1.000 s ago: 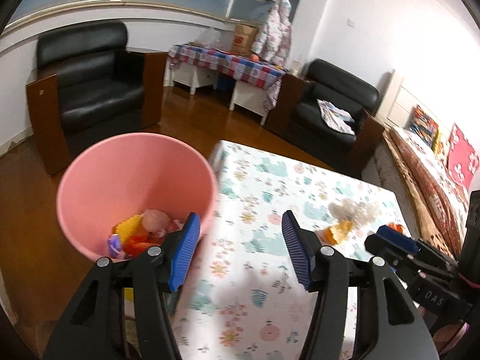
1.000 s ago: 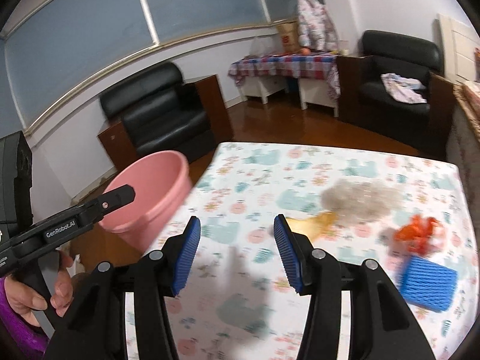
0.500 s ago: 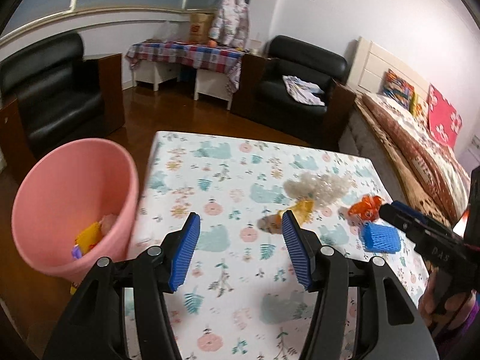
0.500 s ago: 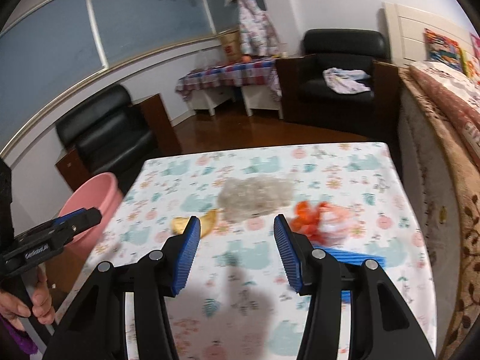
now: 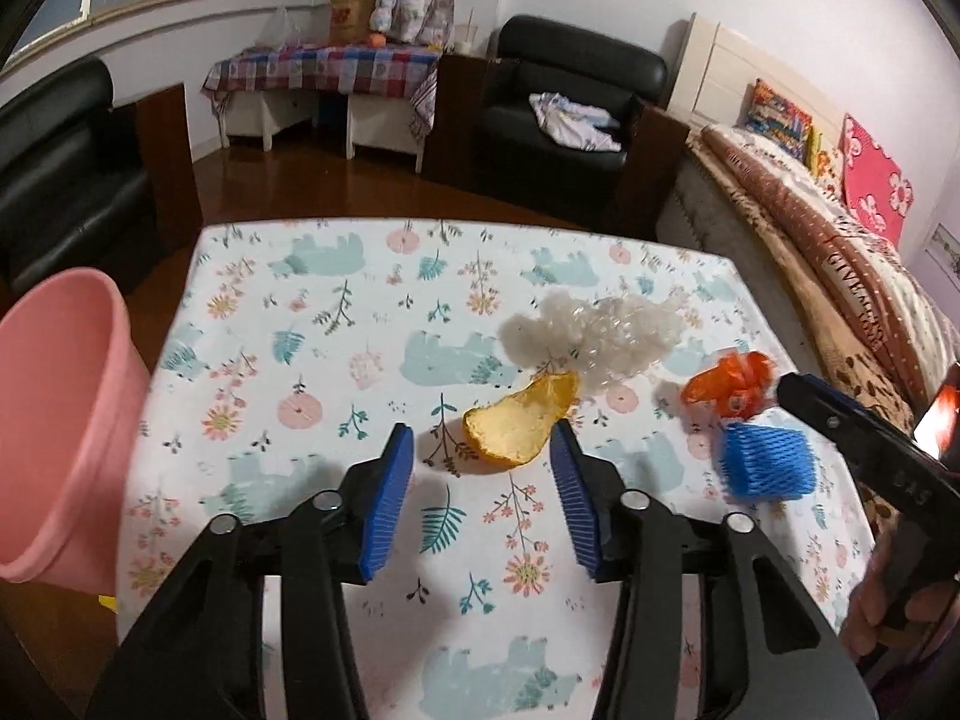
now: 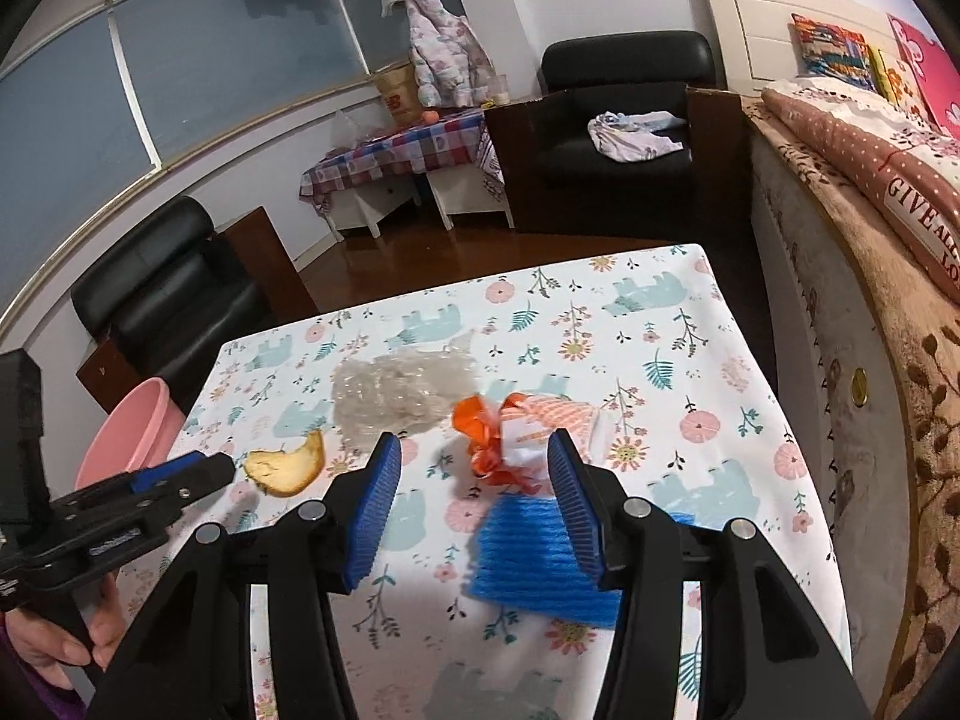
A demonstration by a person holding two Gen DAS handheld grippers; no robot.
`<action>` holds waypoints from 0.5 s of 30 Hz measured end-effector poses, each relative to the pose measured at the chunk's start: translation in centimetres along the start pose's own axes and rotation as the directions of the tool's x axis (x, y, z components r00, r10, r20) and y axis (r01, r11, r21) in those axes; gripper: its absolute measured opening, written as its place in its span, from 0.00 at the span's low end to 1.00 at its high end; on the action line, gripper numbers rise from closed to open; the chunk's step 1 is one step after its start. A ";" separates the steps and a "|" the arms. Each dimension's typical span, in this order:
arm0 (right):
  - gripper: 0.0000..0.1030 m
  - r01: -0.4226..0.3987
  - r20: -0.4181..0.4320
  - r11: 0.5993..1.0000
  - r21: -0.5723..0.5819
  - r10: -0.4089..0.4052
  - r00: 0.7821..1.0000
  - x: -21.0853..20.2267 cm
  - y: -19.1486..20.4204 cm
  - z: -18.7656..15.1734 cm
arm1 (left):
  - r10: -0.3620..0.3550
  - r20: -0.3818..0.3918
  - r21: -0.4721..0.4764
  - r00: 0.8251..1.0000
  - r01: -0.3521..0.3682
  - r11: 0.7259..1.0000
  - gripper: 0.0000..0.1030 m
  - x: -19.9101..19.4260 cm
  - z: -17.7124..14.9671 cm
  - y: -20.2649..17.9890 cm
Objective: Collect trash
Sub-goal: 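Grasp the yellow chip with the left tool while the right tool grasps the orange-white bag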
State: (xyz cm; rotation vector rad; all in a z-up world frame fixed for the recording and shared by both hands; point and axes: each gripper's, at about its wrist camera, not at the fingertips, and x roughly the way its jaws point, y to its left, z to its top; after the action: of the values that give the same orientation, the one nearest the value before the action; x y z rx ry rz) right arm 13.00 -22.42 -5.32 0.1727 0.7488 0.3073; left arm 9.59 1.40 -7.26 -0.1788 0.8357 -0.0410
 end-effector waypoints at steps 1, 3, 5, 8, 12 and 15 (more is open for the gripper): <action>0.49 0.000 -0.001 1.000 0.002 0.000 1.000 0.1 -0.1 0.0 | 0.001 -0.013 -0.012 1.000 -0.001 1.000 0.41 0.6 0.1 0.2; 0.49 0.001 -0.005 1.000 0.008 -0.001 1.000 0.5 -0.4 0.1 | 0.001 -0.031 -0.031 1.000 -0.002 1.000 0.38 1.4 0.1 0.4; 0.54 0.001 -0.008 1.000 0.013 -0.001 1.000 0.7 -0.6 0.1 | -0.001 -0.046 -0.047 0.999 -0.001 0.999 0.31 2.1 0.2 0.6; 0.56 0.000 -0.005 1.000 0.018 0.000 1.000 1.1 -0.9 0.2 | -0.001 -0.061 -0.054 0.998 -0.003 0.999 0.14 2.8 0.1 0.7; 0.56 0.001 -0.017 1.000 0.021 -0.001 1.000 2.0 -1.1 0.4 | -0.008 -0.054 -0.065 0.999 0.005 0.998 0.04 2.8 0.1 1.0; 0.56 0.014 -0.025 1.000 0.015 -0.013 1.000 2.5 -1.1 0.5 | -0.009 -0.042 -0.058 0.999 0.006 0.998 0.04 2.4 0.2 0.8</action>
State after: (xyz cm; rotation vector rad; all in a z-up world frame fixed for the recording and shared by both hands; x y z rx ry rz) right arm 15.30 -22.64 -6.89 0.1787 0.7773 0.2915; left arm 11.30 1.95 -9.00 -0.2358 0.8789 -0.0277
